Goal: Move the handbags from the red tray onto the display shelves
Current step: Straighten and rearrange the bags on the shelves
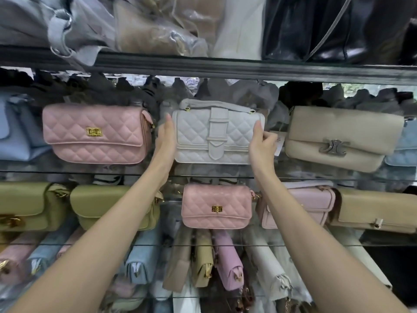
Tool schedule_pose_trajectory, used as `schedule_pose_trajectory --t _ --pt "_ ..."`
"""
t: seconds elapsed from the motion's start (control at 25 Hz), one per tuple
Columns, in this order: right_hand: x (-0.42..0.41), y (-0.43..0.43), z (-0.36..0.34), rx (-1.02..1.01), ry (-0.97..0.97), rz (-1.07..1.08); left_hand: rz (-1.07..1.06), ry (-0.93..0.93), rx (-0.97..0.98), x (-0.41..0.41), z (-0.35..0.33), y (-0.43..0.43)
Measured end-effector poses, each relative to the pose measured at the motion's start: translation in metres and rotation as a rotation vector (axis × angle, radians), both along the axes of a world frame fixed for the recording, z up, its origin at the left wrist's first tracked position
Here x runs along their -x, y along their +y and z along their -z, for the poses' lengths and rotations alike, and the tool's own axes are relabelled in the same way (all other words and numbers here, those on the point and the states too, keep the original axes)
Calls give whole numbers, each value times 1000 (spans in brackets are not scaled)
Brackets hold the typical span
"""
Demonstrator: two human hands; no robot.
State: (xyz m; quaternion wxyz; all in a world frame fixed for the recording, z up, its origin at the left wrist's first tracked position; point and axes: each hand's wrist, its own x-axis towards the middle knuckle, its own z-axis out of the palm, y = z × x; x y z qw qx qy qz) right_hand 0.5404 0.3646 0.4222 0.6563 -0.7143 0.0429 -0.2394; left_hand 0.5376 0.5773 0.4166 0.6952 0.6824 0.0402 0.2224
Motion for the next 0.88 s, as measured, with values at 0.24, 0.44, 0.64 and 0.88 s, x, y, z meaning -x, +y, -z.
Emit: schedule_pose_trajectory --t 0.24,0.44,0.64,0.88 --pt "3 -1 7 -5 -45 -27 30 -39 19 -1 12 14" --pt "9 -6 15 105 -91 -27 7 -53 0 -1 15 14" --pt "15 -9 19 126 -126 -20 29 -71 -50 2 13 12" --pt "17 -11 18 151 -120 -37 56 -138 -74 4 16 14"
